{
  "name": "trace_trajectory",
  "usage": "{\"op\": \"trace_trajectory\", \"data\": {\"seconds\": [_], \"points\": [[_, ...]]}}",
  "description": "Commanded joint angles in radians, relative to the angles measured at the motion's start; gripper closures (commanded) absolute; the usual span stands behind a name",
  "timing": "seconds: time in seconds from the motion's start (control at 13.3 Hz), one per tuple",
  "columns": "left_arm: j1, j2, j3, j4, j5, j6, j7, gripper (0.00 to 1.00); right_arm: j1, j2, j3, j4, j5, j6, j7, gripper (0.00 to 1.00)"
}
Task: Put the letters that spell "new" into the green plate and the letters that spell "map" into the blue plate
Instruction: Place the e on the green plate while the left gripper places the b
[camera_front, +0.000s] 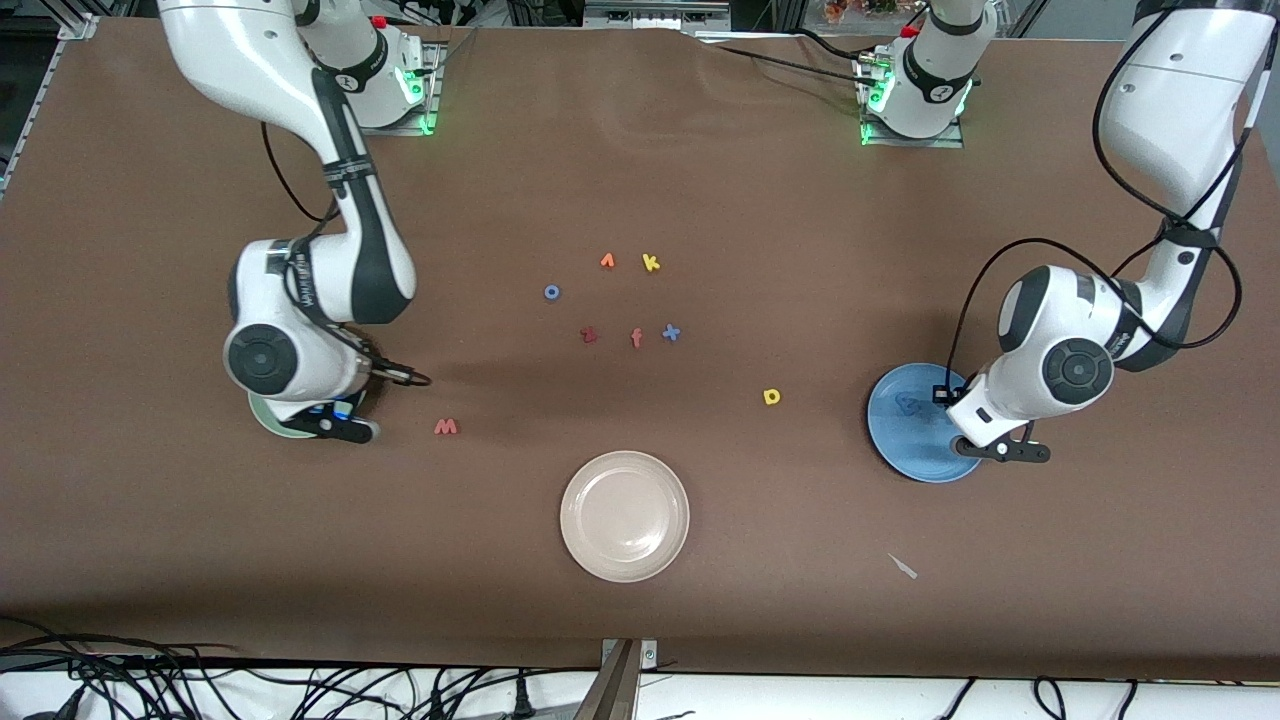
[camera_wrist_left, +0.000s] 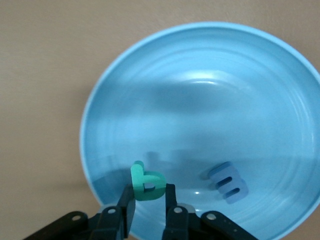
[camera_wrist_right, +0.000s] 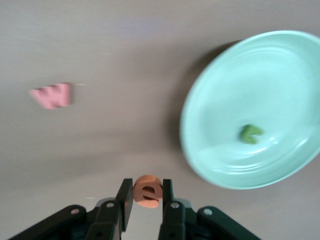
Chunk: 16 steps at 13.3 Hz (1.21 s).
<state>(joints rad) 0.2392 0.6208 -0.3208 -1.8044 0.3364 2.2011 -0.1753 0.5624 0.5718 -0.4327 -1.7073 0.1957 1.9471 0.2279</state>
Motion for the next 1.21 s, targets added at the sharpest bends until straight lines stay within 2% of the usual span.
{"op": "trace_trajectory", "data": {"seconds": [0.0, 0.23, 0.3, 0.38, 0.45, 0.68, 0.75, 0.9, 1.05, 1.13], "points": [[-0.001, -0.009, -0.014, 0.002, 0.027, -0.006, 0.0, 0.01, 0.008, -0.058, -0.047, -0.153, -0.001, 0.125, -0.143, 0.92], [-0.006, -0.035, -0.046, 0.007, 0.018, -0.03, -0.016, 0.0, 0.008, -0.059, -0.087, -0.262, 0.005, 0.278, -0.289, 0.88], [-0.006, -0.044, -0.076, 0.008, 0.015, -0.05, -0.044, 0.0, 0.008, -0.058, -0.096, -0.268, 0.008, 0.288, -0.321, 0.73], [-0.006, -0.046, -0.111, 0.011, 0.004, -0.069, -0.126, 0.0, 0.007, -0.059, -0.098, -0.262, 0.011, 0.277, -0.326, 0.24], [-0.006, -0.044, -0.153, 0.011, 0.004, -0.073, -0.209, 0.0, 0.007, -0.069, -0.098, -0.253, 0.013, 0.263, -0.329, 0.0], [-0.026, -0.039, -0.234, 0.016, 0.004, -0.066, -0.303, 0.0, 0.008, -0.078, -0.087, -0.181, 0.013, 0.178, -0.399, 0.0], [-0.049, -0.032, -0.236, 0.017, 0.004, -0.058, -0.329, 0.0, 0.013, -0.075, -0.083, -0.16, 0.014, 0.168, -0.432, 0.0], [-0.102, 0.014, -0.234, 0.066, 0.001, 0.004, -0.357, 0.0, 0.014, -0.073, -0.016, -0.146, 0.018, 0.167, -0.499, 0.0], [-0.184, 0.074, -0.228, 0.121, 0.019, 0.008, -0.479, 0.0, 0.014, -0.063, 0.029, -0.141, 0.016, 0.183, -0.609, 0.0], [-0.226, 0.103, -0.221, 0.141, 0.016, 0.008, -0.522, 0.0, 0.013, -0.06, 0.032, -0.14, 0.016, 0.193, -0.687, 0.0]]}}
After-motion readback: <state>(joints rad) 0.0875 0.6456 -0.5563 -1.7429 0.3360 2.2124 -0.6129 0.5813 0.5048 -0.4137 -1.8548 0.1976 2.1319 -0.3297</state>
